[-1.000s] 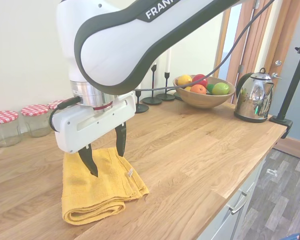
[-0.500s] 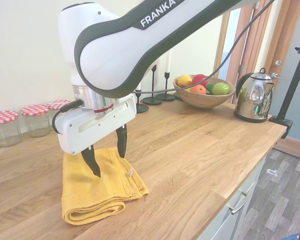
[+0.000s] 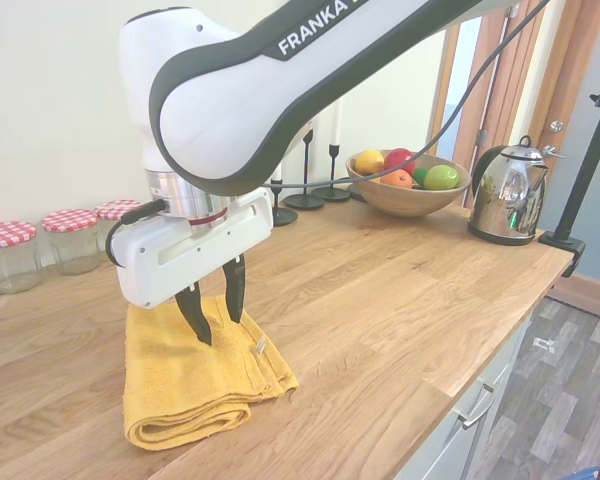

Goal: Wipe the counter

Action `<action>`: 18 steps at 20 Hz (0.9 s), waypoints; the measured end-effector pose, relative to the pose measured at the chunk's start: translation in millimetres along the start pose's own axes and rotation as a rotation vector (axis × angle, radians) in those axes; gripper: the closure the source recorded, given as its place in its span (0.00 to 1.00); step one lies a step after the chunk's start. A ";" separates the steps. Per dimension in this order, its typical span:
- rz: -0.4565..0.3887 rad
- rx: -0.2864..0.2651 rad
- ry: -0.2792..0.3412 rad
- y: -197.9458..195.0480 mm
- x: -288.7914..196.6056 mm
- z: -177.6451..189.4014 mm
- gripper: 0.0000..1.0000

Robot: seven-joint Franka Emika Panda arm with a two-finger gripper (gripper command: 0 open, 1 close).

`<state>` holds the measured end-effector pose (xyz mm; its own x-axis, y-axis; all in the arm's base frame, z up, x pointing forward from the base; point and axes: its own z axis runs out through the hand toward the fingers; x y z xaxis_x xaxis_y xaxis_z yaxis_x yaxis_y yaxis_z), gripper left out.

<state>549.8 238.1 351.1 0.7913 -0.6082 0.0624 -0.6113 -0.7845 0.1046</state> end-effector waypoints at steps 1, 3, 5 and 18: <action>0.001 -0.002 -0.002 0.4 1.2 1.7 1.00; 0.004 -0.007 -0.007 1.1 4.2 6.6 1.00; 0.006 -0.008 -0.012 0.9 7.6 11.0 1.00; 0.007 0.027 0.010 -0.4 9.3 -6.9 1.00</action>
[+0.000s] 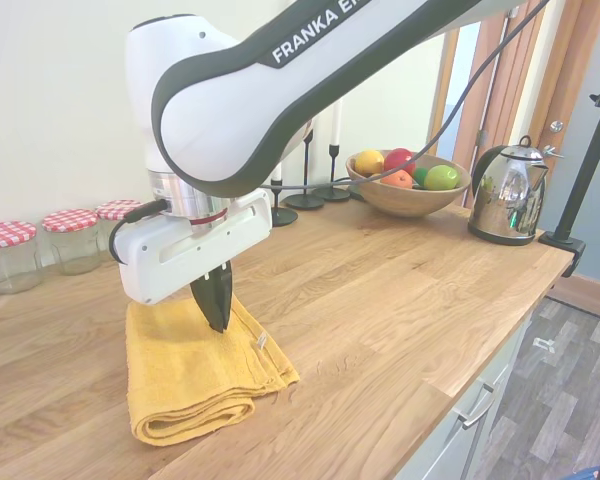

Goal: Wipe the counter

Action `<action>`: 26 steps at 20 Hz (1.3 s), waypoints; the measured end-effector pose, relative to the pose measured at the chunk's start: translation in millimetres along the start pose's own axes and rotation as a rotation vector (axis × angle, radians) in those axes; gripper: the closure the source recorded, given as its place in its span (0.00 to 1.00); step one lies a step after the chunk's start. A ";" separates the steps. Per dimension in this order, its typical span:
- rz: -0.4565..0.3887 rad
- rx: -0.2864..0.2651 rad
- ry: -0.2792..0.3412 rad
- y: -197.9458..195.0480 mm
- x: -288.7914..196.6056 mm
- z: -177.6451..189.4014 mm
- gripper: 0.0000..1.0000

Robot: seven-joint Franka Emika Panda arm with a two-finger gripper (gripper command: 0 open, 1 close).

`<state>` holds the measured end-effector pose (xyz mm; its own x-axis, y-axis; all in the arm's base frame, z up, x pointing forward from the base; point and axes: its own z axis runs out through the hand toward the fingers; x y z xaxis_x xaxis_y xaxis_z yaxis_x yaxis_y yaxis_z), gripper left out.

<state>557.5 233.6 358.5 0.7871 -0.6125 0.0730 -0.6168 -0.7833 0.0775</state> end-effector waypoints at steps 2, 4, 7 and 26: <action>0.001 0.006 0.005 0.9 0.1 -5.1 1.00; 0.001 0.006 0.005 1.3 -0.1 -5.4 1.00; 0.001 0.004 0.004 1.9 -0.6 -4.1 1.00; -0.024 0.000 -0.012 2.8 -1.6 -2.7 0.00</action>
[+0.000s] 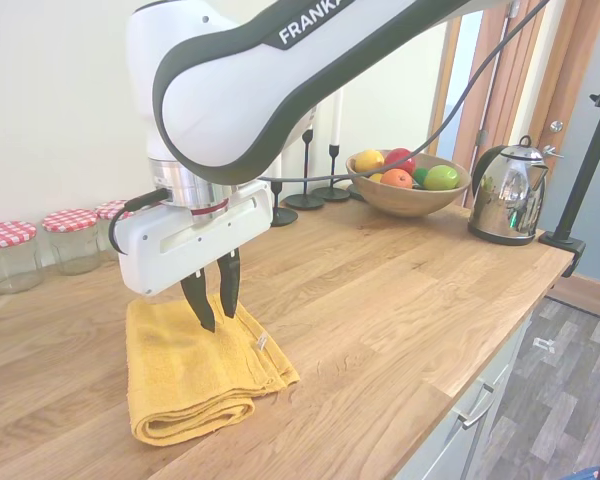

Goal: Wipe the counter

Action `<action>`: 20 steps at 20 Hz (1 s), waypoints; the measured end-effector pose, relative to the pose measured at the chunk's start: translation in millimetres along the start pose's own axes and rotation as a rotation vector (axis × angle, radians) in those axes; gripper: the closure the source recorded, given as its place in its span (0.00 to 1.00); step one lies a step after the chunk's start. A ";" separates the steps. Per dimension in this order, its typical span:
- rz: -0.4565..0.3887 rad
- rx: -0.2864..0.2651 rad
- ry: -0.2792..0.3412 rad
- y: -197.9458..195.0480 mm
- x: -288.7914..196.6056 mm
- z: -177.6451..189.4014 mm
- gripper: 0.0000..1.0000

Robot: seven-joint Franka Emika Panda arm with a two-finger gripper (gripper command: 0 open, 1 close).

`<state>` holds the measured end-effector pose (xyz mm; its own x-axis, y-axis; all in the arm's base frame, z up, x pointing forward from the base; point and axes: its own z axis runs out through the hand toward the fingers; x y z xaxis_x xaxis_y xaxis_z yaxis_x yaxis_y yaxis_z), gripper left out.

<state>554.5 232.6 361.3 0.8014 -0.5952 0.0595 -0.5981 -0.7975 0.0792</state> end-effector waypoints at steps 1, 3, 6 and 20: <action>-0.001 0.000 -0.002 0.6 0.8 0.2 0.00; -0.002 -0.002 -0.005 2.6 2.9 1.9 0.00; -0.001 -0.003 -0.009 5.1 5.5 4.3 0.00; -0.007 0.002 -0.010 4.1 2.9 4.0 0.00</action>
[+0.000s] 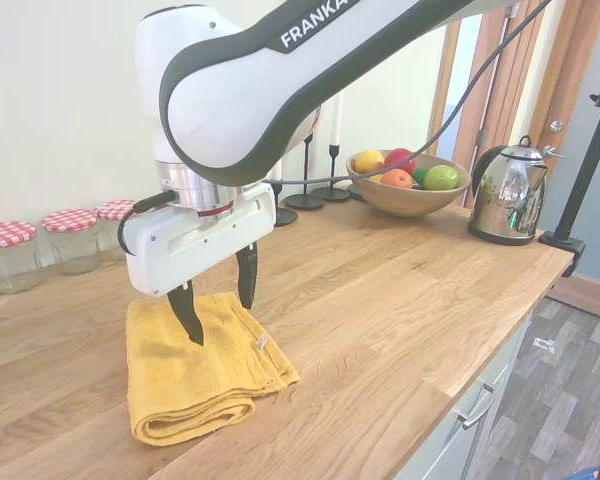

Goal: Wipe the counter

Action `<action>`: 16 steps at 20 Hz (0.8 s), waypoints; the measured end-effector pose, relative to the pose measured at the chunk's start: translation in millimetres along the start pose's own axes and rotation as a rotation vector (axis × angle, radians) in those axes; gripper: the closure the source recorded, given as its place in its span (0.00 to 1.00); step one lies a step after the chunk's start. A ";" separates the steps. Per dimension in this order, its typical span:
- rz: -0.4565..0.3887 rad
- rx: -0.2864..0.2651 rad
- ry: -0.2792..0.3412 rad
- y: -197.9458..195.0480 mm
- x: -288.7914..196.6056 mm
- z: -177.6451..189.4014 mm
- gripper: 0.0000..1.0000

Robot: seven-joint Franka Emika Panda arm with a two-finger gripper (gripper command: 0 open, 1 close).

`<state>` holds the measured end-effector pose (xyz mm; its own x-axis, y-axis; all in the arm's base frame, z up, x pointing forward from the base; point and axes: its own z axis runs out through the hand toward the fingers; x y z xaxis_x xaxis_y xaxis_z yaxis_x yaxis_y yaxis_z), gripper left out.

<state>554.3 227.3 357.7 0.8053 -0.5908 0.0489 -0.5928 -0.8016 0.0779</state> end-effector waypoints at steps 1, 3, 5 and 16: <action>-0.002 0.000 -0.001 0.0 -0.2 0.2 0.00; -0.006 -0.003 -0.004 0.2 -0.5 2.2 0.00; -0.009 -0.008 -0.009 0.0 -0.6 6.4 0.00; -0.015 -0.024 -0.025 -3.3 -1.8 23.6 0.00</action>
<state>554.7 228.8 333.9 0.8134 -0.5813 0.0225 -0.5803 -0.8079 0.1026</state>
